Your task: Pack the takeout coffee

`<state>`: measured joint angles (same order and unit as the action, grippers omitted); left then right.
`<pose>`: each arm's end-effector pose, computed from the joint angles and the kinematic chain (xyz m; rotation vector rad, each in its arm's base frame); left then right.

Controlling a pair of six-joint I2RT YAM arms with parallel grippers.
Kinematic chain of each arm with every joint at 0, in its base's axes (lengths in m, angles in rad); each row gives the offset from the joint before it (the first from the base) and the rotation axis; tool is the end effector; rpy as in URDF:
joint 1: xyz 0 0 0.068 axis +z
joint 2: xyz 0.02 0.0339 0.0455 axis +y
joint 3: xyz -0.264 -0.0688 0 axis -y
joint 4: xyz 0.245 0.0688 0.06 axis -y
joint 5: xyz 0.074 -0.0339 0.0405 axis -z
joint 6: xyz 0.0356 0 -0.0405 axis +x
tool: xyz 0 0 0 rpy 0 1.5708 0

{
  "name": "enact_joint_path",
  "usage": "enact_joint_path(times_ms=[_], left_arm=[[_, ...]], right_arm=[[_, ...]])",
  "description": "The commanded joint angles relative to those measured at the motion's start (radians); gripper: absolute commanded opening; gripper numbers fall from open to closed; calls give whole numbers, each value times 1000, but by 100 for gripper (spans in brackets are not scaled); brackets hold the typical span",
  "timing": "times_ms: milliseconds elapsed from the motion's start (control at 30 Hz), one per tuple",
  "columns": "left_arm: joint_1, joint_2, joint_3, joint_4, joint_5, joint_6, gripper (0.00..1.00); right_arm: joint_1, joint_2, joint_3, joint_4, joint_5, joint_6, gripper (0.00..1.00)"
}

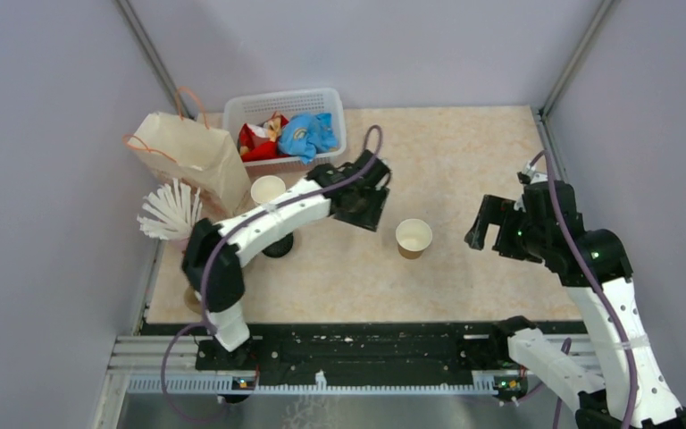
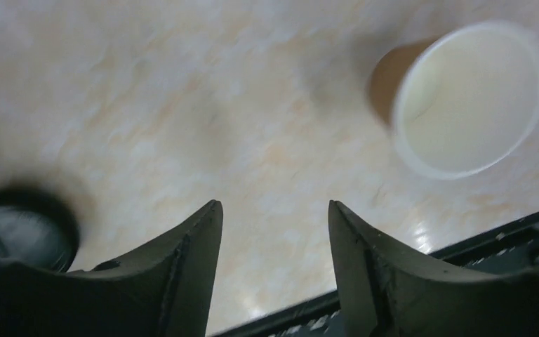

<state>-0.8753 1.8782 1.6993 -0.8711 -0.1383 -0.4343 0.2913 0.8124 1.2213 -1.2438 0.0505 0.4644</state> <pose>0.2639 -0.3086 0.2858 0.5283 2.5792 -0.2825 0.1087 0.0307 0.3764 0.2331 2.4133 0.2879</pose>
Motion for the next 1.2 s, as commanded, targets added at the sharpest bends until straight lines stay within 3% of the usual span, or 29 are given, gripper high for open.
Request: enact_joint_path(times_ms=[0, 100, 200, 533, 900, 1167], left_arm=[[159, -329, -308, -70, -21, -16, 71], [259, -514, -503, 2, -13, 36, 83], [329, -556, -574, 24, -21, 71, 84], [454, -353, -522, 59, -137, 9, 51], [453, -215, -475, 90, -147, -35, 50], [454, -148, -431, 85, -149, -40, 32]], right_arm=[[-1, 22, -24, 72, -47, -7, 99], [-2, 24, -48, 108, -86, 1, 99], [-2, 32, -69, 133, -111, 6, 99], [-2, 65, -63, 146, -122, -3, 99], [-1, 57, -71, 136, -104, 3, 99], [-2, 66, -77, 148, -102, 3, 99]])
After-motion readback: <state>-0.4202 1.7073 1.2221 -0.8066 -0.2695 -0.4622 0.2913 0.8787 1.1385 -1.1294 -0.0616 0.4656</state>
